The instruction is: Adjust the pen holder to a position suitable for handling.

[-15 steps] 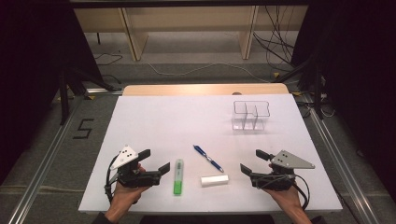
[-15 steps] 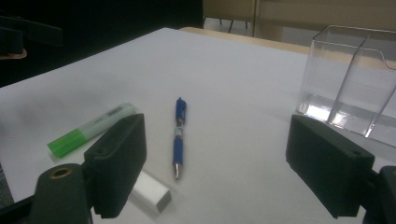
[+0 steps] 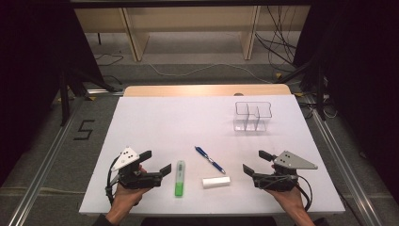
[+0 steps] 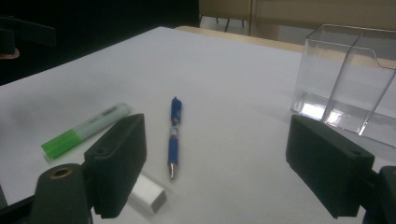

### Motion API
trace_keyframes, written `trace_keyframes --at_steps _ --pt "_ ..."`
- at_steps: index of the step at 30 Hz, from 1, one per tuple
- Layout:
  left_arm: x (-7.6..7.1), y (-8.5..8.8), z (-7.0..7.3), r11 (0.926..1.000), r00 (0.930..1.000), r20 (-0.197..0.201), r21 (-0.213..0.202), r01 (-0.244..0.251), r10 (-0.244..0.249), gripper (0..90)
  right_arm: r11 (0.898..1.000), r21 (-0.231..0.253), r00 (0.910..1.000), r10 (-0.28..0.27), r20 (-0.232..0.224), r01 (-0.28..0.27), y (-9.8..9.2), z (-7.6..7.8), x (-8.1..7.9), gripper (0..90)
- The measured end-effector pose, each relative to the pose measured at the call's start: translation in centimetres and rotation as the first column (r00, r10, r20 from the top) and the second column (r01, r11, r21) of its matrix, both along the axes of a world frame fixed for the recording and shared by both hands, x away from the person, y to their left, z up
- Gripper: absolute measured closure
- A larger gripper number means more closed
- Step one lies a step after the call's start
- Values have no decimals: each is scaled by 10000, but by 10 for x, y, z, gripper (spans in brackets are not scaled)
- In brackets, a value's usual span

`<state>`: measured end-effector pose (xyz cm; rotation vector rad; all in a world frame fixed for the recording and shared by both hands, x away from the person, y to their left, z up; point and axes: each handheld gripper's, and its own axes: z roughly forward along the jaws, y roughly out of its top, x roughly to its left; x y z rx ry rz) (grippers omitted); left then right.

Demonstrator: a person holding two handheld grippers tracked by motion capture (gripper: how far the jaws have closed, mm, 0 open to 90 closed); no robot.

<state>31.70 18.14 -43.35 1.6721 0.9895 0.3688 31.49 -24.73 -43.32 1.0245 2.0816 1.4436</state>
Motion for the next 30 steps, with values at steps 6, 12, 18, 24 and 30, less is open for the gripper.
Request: trace_keyframes --at_steps 6,12,18,24,30 --pt "0 1 0 10000 10000 -13 -2 -9 9 40 9999 3 9999 -119 -20 119 -2 2 2 215" --pt "1 1 0 10000 10000 -36 -9 -43 43 40 9997 -61 9997 -255 35 255 -5 3 5 215" --pt "1 1 -1 10000 10000 -48 -11 -72 72 40 9989 -140 9990 -439 105 440 -10 5 10 216" --pt "1 0 -1 10000 10000 -44 -17 -89 88 40 9971 -188 9973 -736 14 737 -18 7 20 220" --pt "2 1 -1 9999 9999 -9 68 -118 118 40 9944 -198 9944 -1040 -165 1037 -31 9 34 223"
